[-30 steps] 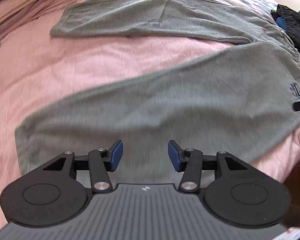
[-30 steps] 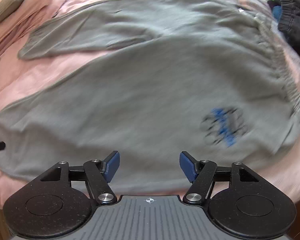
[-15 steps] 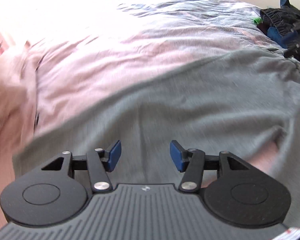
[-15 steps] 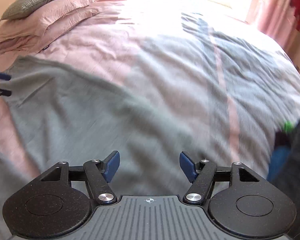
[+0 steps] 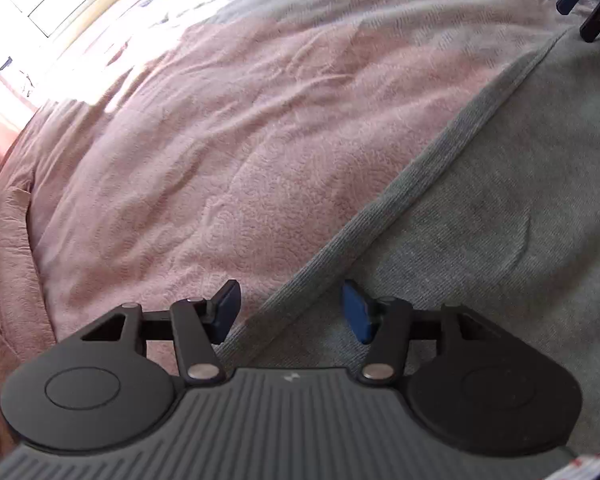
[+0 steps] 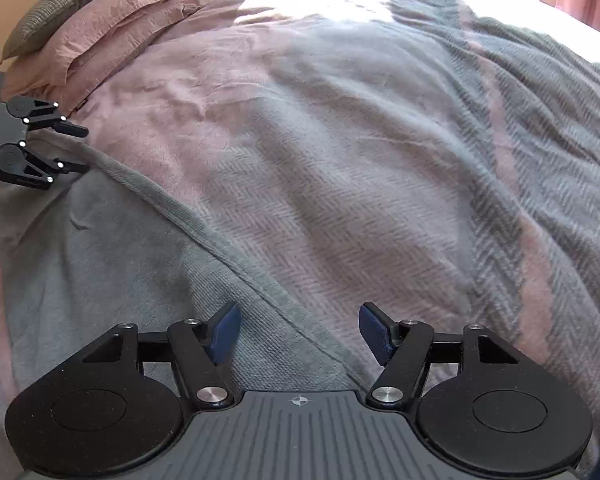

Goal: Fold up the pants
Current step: 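Grasp one sweatpants leg with both grippers and fold it over the other leg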

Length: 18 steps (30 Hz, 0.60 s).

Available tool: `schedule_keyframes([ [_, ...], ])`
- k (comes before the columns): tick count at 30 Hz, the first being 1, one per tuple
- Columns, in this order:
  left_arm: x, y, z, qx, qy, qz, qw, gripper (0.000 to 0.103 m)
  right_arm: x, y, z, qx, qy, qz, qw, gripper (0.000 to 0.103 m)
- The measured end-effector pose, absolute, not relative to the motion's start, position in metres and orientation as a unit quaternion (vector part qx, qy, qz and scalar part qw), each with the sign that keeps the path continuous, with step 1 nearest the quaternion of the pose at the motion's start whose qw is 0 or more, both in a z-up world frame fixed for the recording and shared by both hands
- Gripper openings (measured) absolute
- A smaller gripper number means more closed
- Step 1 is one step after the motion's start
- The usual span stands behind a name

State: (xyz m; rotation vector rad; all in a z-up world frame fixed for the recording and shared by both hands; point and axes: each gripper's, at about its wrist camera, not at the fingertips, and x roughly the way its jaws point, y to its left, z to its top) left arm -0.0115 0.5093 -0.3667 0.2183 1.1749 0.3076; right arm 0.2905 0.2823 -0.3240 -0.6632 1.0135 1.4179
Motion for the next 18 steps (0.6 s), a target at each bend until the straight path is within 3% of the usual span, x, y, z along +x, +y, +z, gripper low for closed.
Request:
schedule_keyframes([
  [2, -0.012, 0.510, -0.373, 0.107, 0.554, 0.128, 0.816, 0.046, 0.288, 0.283, -0.331, -0.292, 0.443, 0.612, 0.586, 0.063],
  [3, -0.013, 0.509, -0.374, 0.103, 0.554, 0.117, 0.818, 0.035, 0.283, 0.283, -0.334, -0.300, 0.445, 0.608, 0.585, 0.062],
  [4, -0.013, 0.508, -0.374, 0.099, 0.555, 0.106, 0.819, 0.025, 0.281, 0.282, -0.337, -0.303, 0.443, 0.608, 0.584, 0.050],
  [7, -0.015, 0.495, -0.376, 0.139, 0.550, 0.096, 0.818, 0.012, 0.276, 0.278, -0.335, -0.298, 0.437, 0.617, 0.582, 0.018],
  [10, -0.022, 0.481, -0.369, 0.179, 0.534, 0.116, 0.818, 0.006, 0.262, 0.267, -0.319, -0.301, 0.399, 0.614, 0.611, 0.010],
  [18, -0.110, 0.415, -0.284, 0.123, 0.432, 0.218, 0.867, 0.005, 0.155, 0.178, -0.242, -0.335, 0.196, 0.596, 0.703, 0.008],
])
